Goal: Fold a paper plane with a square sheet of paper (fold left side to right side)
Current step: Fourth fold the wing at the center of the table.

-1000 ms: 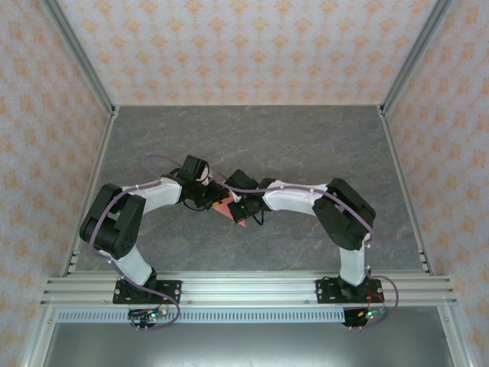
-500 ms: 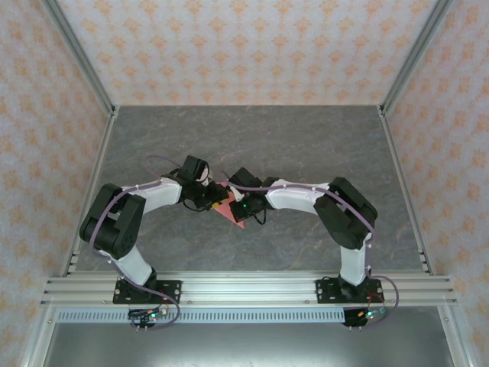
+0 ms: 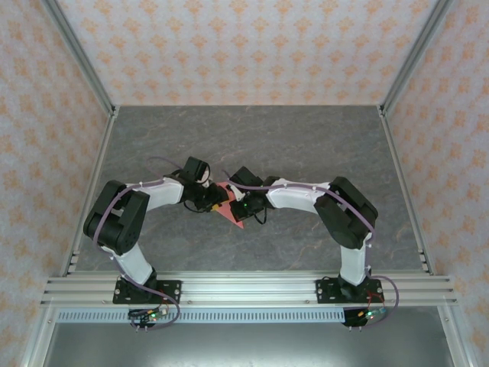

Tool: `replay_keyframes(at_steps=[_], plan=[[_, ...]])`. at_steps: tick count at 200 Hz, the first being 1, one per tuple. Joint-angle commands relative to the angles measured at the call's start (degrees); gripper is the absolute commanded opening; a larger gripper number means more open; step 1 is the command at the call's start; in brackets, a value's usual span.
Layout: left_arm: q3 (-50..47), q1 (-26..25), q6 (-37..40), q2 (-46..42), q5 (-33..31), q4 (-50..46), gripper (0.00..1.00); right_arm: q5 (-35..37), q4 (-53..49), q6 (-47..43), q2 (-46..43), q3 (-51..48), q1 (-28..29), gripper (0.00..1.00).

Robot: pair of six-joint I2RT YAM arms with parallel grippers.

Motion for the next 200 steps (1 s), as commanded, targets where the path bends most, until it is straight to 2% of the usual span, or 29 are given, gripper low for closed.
replay_keyframes(at_steps=[1, 200], plan=[[0.6, -0.3, 0.5, 1.1, -0.8, 0.7, 0.36, -0.3, -0.4, 0.2, -0.3, -0.6, -0.1, 0.03], [-0.3, -0.3, 1.5, 1.6, -2.0, -0.4, 0.36, -1.9, 0.2, 0.0, -0.4, -0.5, -0.5, 0.05]])
